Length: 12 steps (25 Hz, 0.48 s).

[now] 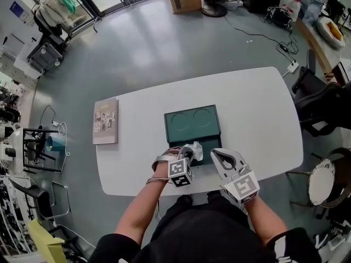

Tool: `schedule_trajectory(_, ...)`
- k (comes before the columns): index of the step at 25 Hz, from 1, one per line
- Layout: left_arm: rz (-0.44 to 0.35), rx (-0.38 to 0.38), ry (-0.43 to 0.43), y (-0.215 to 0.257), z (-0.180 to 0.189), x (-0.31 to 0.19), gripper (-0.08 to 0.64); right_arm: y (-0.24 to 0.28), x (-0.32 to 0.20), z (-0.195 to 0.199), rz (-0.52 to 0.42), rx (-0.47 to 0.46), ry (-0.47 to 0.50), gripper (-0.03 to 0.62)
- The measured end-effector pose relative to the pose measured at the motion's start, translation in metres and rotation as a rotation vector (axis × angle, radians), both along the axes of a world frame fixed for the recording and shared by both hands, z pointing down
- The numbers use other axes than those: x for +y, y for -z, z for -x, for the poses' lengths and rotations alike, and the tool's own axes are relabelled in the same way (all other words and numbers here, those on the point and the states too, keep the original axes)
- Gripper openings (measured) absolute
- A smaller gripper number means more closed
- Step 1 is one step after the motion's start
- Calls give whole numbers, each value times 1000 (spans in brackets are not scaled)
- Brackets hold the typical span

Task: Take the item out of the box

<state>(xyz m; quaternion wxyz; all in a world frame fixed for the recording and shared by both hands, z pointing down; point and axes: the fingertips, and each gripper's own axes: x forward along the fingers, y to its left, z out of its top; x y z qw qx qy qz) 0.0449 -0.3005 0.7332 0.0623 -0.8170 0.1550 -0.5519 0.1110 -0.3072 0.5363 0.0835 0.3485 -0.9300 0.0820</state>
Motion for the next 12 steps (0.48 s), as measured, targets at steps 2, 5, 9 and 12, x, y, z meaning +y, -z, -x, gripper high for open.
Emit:
schedule_trajectory(2, -34, 48, 34, 14, 1, 1, 20, 1, 0, 2, -5, 0, -1, 6)
schedule_trajectory(5, -91, 129, 88, 36, 0, 0, 20, 4, -4, -1, -23, 10, -22, 6)
schedule_trajectory(9, -147, 272, 183, 65, 3, -1, 20, 11, -15, -14, -40, 3, -88, 6)
schedule_trajectory(12, -181, 387, 271, 90, 10, -3, 20, 16, -19, -18, -57, 13, -108, 6)
